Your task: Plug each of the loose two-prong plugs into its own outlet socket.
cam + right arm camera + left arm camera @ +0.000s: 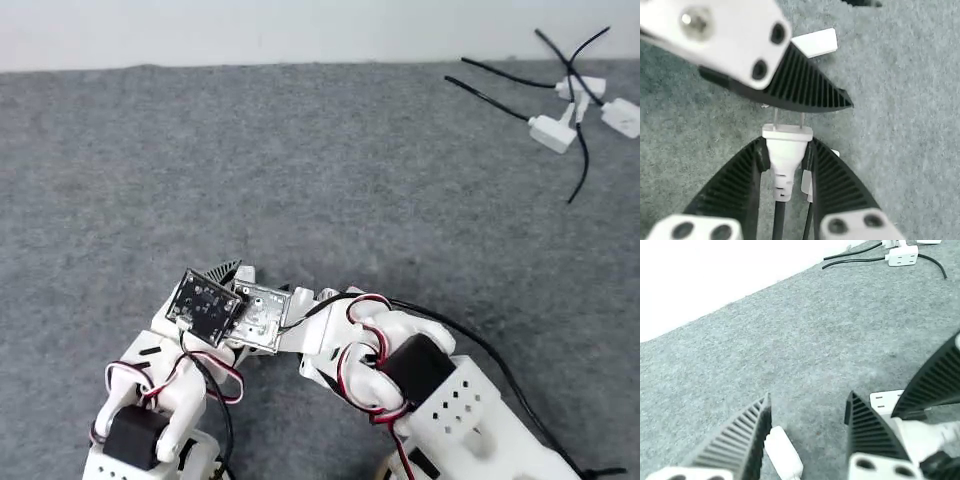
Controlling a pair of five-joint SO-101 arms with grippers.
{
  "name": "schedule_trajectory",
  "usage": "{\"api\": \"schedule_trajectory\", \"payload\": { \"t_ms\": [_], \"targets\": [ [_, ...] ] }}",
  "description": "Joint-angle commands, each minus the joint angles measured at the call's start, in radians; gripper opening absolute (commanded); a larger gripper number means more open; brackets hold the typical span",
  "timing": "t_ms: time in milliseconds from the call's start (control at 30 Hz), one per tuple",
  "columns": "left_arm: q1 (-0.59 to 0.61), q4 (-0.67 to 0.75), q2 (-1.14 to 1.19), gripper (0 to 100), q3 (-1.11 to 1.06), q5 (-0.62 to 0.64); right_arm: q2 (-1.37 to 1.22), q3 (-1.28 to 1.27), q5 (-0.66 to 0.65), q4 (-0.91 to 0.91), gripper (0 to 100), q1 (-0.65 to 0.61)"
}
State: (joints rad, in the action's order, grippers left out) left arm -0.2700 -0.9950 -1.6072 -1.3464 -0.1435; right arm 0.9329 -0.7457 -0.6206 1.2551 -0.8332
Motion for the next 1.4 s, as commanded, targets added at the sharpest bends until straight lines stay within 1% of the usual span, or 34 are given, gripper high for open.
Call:
{"api": "schedule_trajectory", "payload": {
  "t_ms": [0,200,467,633,900,1067,1200,1267,1367],
  "targets": [
    [0.008,0.008,0.005,24,-0.047,0.008,0.076,0.043,0.006,-0.005,0.9,-0.013],
    [0.008,0.003,0.005,24,-0.047,0.008,0.084,0.044,0.012,-0.002,1.0,-0.013],
    [0.008,0.005,0.005,24,-0.056,0.008,0.076,0.190,0.040,0.090,1.0,-0.016],
    [0.008,0.002,0.005,24,-0.058,0.008,0.074,0.199,0.040,0.099,1.0,-0.070],
    [0.009,-0.009,-0.002,24,-0.051,0.008,0.030,0.192,0.041,0.125,1.0,-0.071],
    [0.009,-0.117,-0.003,24,0.070,0.002,0.013,0.166,0.040,0.107,1.0,-0.047],
    [0.068,-0.120,-0.003,24,0.139,-0.058,0.013,0.129,0.032,0.053,1.0,0.030],
    [0.101,-0.127,-0.003,24,0.176,-0.080,0.013,0.100,0.028,0.027,1.0,0.047],
    [0.109,-0.160,-0.003,24,0.211,-0.084,0.013,0.078,0.009,0.016,1.0,0.050]
  ]
}}
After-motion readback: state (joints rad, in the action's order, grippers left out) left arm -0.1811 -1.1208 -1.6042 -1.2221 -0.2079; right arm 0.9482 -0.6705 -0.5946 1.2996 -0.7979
